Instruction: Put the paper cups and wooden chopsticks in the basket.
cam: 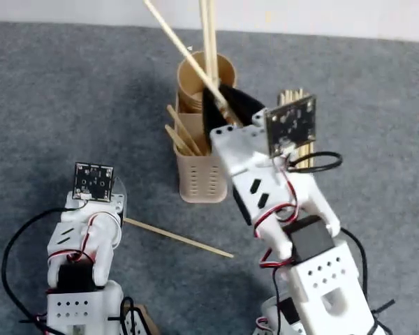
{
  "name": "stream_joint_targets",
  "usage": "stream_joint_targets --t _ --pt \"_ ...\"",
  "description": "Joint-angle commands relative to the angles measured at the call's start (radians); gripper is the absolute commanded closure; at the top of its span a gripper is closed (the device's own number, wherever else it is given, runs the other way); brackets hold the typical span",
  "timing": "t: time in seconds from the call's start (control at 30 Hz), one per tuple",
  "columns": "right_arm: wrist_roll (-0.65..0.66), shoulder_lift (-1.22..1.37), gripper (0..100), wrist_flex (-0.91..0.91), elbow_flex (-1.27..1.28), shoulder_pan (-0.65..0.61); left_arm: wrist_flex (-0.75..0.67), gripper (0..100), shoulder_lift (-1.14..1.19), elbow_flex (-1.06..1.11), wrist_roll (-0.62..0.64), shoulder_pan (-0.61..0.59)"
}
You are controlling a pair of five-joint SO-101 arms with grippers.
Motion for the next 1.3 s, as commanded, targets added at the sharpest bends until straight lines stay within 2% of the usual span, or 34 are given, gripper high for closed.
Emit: stream_joint_targets --t 0.0,0.23,0.37,0.57,0.73,0.9,1.2,1.27 --pt "-0.011 -0.018 99.2 -0.073 0.050 -0.050 -0.021 86 -0.007 -0.005 -0.011 0.013" --pt "-0.012 -0.016 98.9 -0.292 0.245 -0.071 -0.021 86 -0.007 -0.005 -0.011 0.013" --pt "-0.012 -0.016 98.8 -0.348 0.292 -0.070 -0.021 86 -0.007 -0.005 -0.011 0.013" --pt "-0.012 0.035 98.8 -0.344 0.220 -0.067 -0.021 86 -0.007 -0.005 -0.011 0.013" --pt "-0.086 0.222 98.8 -0.344 0.105 -0.065 -0.021 86 -0.007 -0.005 -0.011 0.013" --pt "-0.094 0.381 98.8 -0.340 -0.041 -0.044 -0.021 86 -0.007 -0.005 -0.011 0.013" --pt "-0.095 0.320 98.7 -0.312 0.013 0.019 -0.021 86 -0.007 -0.005 -0.011 0.012" --pt "-0.095 0.263 95.7 -0.277 0.047 0.019 -0.021 86 -0.007 -0.005 -0.011 0.012"
